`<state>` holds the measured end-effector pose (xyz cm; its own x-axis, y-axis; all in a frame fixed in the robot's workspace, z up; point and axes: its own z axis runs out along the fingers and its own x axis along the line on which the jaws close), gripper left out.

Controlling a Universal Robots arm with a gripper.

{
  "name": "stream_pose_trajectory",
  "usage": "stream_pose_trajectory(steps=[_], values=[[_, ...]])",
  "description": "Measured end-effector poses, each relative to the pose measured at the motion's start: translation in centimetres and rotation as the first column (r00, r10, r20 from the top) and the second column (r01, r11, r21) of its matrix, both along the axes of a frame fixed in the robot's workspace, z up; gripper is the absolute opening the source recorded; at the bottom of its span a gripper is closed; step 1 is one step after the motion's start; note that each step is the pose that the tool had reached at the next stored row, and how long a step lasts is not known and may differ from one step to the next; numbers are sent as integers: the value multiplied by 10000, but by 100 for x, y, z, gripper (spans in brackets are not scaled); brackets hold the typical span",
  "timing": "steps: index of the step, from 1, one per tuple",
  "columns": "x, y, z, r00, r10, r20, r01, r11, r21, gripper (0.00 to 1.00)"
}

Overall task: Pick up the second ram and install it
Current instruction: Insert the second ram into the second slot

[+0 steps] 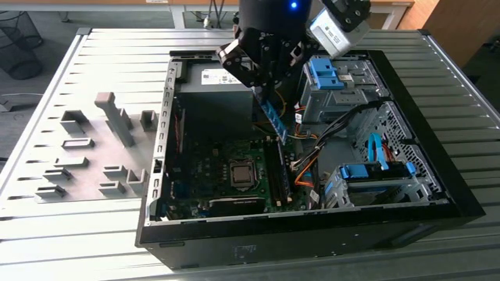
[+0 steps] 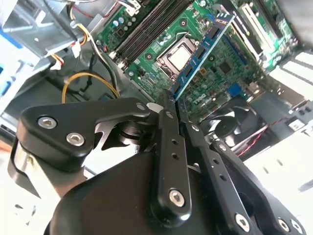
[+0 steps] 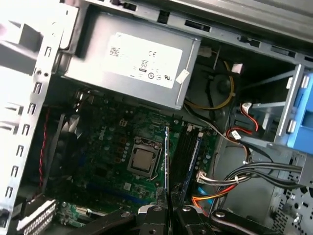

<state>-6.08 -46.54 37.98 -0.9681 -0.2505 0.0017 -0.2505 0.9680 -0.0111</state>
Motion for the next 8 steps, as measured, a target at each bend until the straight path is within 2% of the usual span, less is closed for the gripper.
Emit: stream_pose_trajectory(steps=[4,8], values=[[0,0,-13,9974,-717,0,717,9974,-7,14],[0,0,-27,9894,-1450,1,1450,9894,-14,14]])
